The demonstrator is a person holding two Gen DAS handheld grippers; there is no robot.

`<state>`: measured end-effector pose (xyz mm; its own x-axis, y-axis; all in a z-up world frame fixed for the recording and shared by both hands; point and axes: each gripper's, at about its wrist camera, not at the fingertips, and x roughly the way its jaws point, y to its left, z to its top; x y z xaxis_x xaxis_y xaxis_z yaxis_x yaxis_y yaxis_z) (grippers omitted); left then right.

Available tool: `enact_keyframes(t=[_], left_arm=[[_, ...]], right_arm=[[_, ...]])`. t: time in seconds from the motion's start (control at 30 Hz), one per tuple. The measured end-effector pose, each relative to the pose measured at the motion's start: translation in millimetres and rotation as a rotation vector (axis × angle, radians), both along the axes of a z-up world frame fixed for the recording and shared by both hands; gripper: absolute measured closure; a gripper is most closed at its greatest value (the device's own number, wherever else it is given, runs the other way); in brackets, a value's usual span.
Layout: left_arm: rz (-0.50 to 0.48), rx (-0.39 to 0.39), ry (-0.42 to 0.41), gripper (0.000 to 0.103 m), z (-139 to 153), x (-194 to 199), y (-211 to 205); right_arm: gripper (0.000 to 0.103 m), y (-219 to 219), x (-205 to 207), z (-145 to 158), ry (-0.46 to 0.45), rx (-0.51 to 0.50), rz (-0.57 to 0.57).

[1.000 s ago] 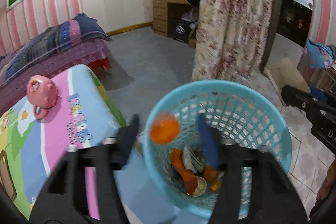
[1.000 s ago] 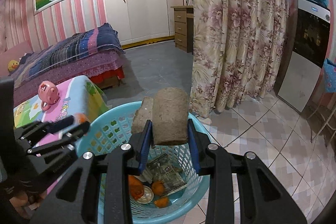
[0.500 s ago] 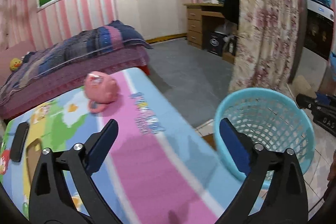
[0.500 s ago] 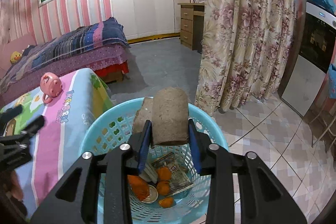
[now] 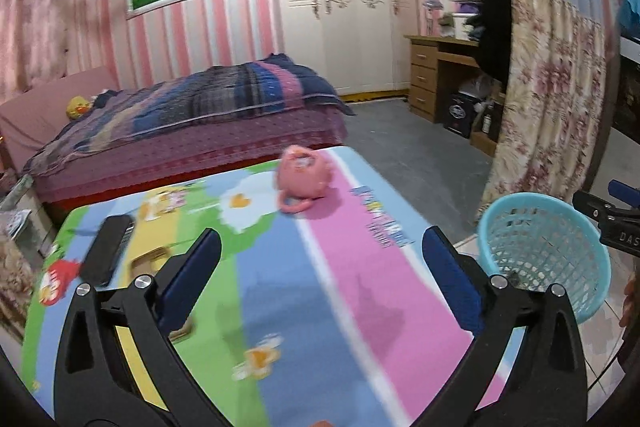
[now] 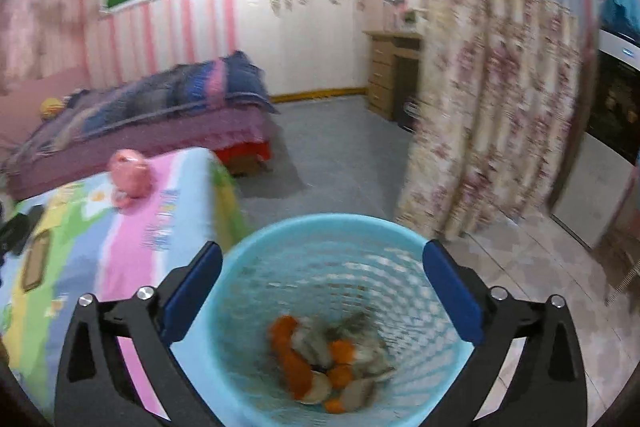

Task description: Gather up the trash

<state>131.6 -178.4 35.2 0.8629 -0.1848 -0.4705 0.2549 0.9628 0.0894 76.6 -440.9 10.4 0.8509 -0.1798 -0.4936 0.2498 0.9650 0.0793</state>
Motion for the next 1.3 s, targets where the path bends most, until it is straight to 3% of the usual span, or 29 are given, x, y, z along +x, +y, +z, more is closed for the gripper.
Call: enact_keyframes(t=[0.3,0.53,0.67,0.8,0.97,1.3], left_arm=[[0.157,-0.012,0.001,0.006,-1,-48,100],[0.288,-0.026,0.007,0.006,-18,-76,166],[0.3,-0.024,0.01,0.006,-29,-87,183],[0.301,-0.025,0.02,0.006,-39,-93,194],[0.316,-0.03,0.013,0.006,-42,-86,201],[0.307,-0.068,0.022,0.006,-43,-82,205]], right_arm=[[0.005,106,0,22,-0.057,0.029,0.253],[0.005,192,-17,10,-0.049,-0.05,0.31],[0.005,234,-33,5,-0.065,-0.112,0.326],[0.005,250,-45,0,-0.071,-0.092,0.337],[0.005,264,-46,-1,-0.091,-0.14,0.338],[0.005,258,-44,-3,-0.079,-0.143,0.331]])
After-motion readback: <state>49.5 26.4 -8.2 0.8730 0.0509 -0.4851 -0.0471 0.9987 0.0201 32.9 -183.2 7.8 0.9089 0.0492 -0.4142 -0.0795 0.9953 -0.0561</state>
